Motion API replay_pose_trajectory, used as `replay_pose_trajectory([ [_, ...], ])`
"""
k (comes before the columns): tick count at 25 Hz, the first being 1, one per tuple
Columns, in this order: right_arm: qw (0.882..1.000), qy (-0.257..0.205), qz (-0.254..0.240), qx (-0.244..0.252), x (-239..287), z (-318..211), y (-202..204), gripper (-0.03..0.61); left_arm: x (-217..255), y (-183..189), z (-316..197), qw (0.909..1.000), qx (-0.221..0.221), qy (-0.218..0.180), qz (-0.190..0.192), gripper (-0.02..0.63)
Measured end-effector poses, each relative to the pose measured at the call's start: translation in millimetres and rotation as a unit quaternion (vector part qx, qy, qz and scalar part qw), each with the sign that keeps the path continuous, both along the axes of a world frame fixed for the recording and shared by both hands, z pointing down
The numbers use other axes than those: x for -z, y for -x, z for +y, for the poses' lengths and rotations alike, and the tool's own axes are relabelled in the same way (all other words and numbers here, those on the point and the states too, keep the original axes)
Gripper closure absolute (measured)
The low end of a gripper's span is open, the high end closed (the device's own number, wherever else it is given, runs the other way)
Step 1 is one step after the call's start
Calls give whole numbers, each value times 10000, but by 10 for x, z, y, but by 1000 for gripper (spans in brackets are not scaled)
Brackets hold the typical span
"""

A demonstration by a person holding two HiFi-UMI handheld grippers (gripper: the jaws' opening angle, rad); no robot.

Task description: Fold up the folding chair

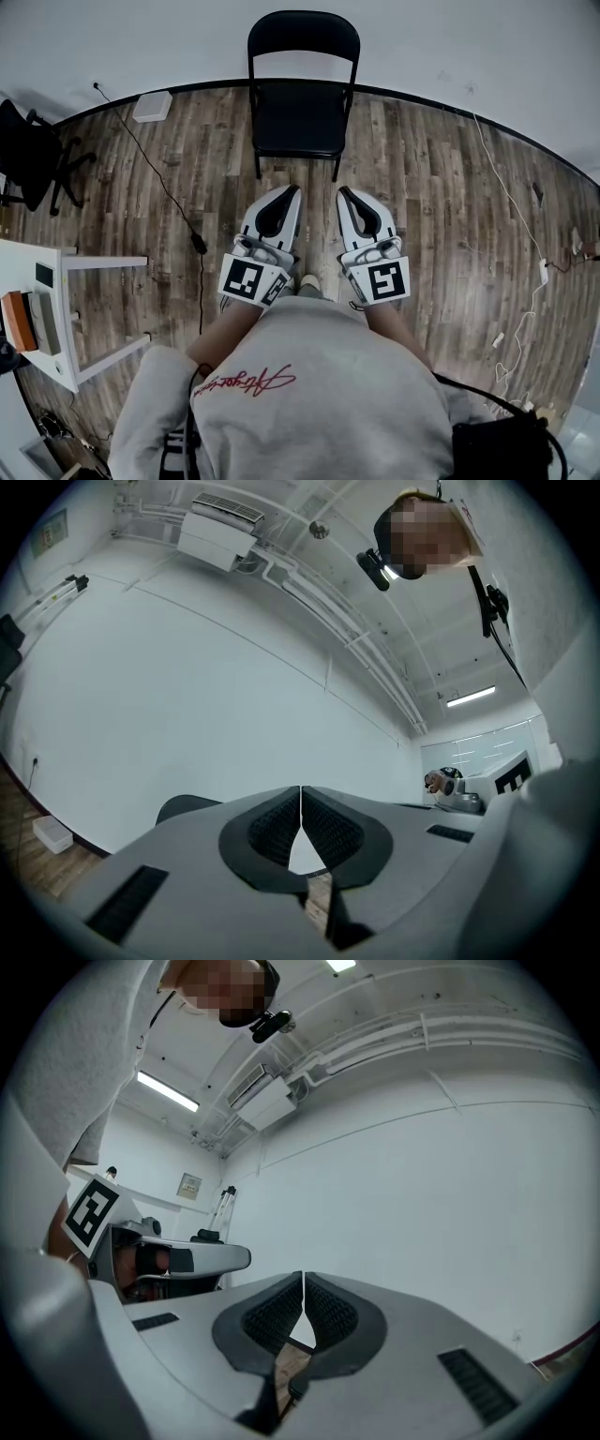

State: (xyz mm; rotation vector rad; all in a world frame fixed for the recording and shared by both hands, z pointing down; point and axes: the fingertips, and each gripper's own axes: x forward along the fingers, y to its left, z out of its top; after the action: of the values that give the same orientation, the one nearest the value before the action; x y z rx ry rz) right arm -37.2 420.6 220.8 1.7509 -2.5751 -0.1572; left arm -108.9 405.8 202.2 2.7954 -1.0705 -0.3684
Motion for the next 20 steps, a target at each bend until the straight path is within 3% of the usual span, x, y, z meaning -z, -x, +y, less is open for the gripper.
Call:
replay_pose_trajectory([
  [12,9996,-75,273,86,-17,-128,-375,560,-64,-292,-35,9999,131,48,70,597],
  [20,9987,-268,433,76,-90,-839,-528,560,-188,-452,-775,9998,167,105,37,597],
])
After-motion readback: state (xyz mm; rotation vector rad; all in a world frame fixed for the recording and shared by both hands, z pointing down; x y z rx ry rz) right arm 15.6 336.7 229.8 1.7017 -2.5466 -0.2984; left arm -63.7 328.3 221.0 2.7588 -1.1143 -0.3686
